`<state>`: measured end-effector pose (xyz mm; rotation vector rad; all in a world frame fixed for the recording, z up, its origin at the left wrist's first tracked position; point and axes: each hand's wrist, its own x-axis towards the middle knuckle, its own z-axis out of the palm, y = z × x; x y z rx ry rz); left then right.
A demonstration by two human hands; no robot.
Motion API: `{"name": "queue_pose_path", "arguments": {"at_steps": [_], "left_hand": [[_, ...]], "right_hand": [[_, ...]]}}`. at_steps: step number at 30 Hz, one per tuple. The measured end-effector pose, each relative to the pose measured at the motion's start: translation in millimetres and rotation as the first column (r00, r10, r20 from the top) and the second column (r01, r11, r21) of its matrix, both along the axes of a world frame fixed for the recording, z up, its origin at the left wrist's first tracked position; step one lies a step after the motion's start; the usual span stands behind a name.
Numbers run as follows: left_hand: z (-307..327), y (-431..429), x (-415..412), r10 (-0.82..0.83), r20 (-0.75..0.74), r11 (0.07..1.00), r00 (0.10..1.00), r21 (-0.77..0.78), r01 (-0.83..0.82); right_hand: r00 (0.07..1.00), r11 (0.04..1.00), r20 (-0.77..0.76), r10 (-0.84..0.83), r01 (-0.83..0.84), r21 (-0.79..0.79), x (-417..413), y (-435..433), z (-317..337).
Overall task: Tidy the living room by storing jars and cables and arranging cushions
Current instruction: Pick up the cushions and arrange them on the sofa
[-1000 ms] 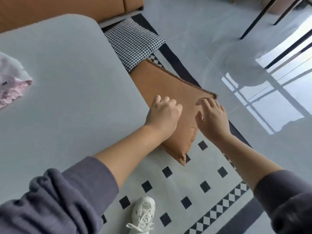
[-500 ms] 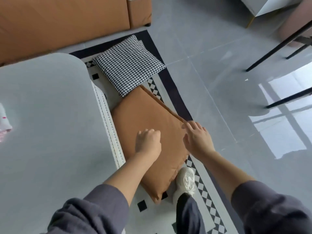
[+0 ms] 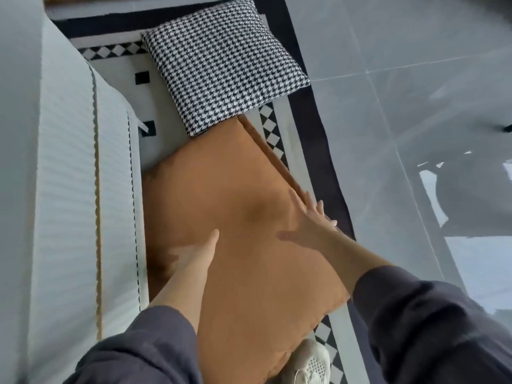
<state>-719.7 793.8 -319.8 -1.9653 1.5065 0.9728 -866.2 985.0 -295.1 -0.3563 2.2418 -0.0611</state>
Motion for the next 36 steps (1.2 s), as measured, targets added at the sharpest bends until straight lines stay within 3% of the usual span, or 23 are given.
{"name": "queue_pose_path", "arguments": {"at_steps": [3,6,11,15,20,27,32,36], "left_hand": [[-53,-12,17,0.193,0.108,0.980,0.975,0.016,-0.196],[-60,-19,21,0.302,0.044,0.949,0.952,-0.114,-0.296],[-79,-21,17,0.191,-0.017,0.943,0.981,-0.275,-0.189],[-64,-18,15,-0.088,-0.022,0.941,0.996,-0.331,0.076],[17,14,-8,-0.282,-0.157,0.929,0.946,-0.293,0.228],[188,42,-121,-0.300,-0.363,0.942,0.882,-0.260,0.213],[300,4,-207,-0.328,-0.483,0.924,0.812,-0.341,0.170],[382,-63,-273,-0.365,-0.552,0.890,0.750,-0.444,0.107]], "right_hand": [[0.994,0.994,0.056,-0.095,0.092,0.056,-13,-19,-41],[0.993,0.994,0.080,-0.091,0.086,0.071,-17,-32,-67],[0.987,0.995,-0.135,-0.087,0.080,-0.059,-18,-34,-90],[0.987,0.979,-0.136,-0.090,0.062,-0.195,-16,-33,-71],[0.962,0.987,-0.247,-0.117,0.084,-0.138,-27,13,10],[0.902,0.992,-0.412,-0.128,0.116,-0.054,-131,49,216],[0.838,0.990,-0.529,-0.132,0.089,-0.107,-212,22,349],[0.780,0.969,-0.595,-0.195,0.061,-0.238,-271,-36,432]]}}
